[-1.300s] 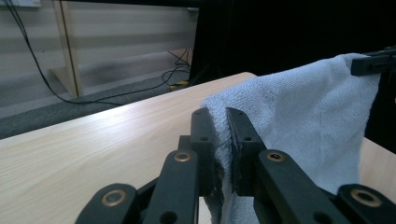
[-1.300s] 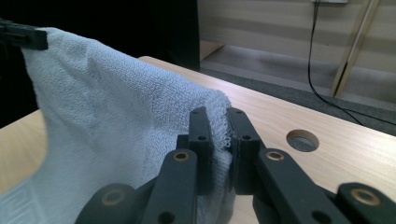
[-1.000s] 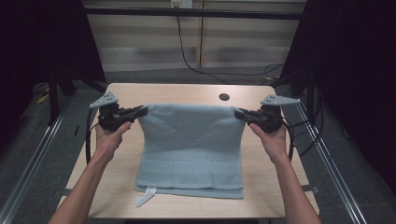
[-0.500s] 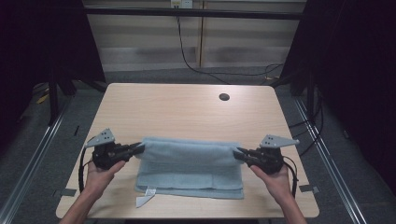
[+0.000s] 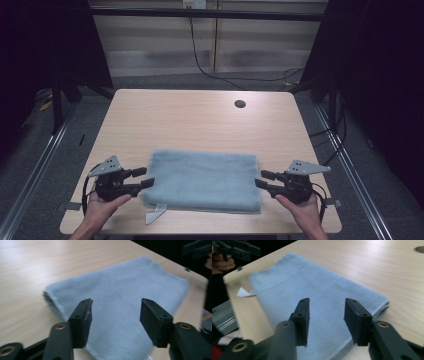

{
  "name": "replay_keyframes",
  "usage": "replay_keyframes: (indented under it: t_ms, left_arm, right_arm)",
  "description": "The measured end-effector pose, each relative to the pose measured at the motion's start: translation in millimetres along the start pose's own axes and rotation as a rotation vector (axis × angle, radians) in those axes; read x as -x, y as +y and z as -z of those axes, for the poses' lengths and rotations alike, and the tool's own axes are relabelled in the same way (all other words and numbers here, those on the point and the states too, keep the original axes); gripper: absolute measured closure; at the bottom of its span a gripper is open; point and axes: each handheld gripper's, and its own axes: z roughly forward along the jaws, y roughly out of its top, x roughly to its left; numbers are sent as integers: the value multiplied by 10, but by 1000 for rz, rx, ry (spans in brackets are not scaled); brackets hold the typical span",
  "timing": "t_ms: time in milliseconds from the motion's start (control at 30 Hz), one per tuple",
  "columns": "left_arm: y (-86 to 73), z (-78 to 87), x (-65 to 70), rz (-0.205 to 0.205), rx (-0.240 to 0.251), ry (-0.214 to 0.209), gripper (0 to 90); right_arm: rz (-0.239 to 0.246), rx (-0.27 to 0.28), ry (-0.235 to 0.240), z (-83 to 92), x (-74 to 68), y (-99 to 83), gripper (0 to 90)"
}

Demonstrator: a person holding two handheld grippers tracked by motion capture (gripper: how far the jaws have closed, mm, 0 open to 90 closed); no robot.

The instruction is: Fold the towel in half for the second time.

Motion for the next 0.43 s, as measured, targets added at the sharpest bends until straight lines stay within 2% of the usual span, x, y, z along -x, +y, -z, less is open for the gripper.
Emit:
replay_keyframes:
  t_ms: [33,67,100,167,233,300,367,400,433]
  left_arm:
    - [22,-10,-51,4,14,26,402]
    - [39,-16,-133,25,22,53,394]
    - [42,-21,-210,49,22,59,373]
    - [-4,-15,-312,86,25,117,325]
    - [-77,22,-345,80,8,131,310]
    - [-162,58,-364,80,8,135,296]
    - [-215,99,-345,75,20,167,287]
    - [-239,117,-331,79,21,146,288]
    - [-260,118,-311,80,16,143,279]
  right_arm:
    - [-7,5,-13,0,22,3,529]
    - [-18,19,-35,-4,55,4,505]
    - [-26,31,-70,0,102,-4,481]
    - [-56,50,-103,12,191,-35,461]
    - [-75,55,-152,31,276,-93,429]
    - [-103,58,-165,44,338,-170,417]
    - [-109,33,-199,40,363,-231,385]
    - [-116,31,-206,39,370,-251,384]
    - [-116,27,-218,31,373,-269,378]
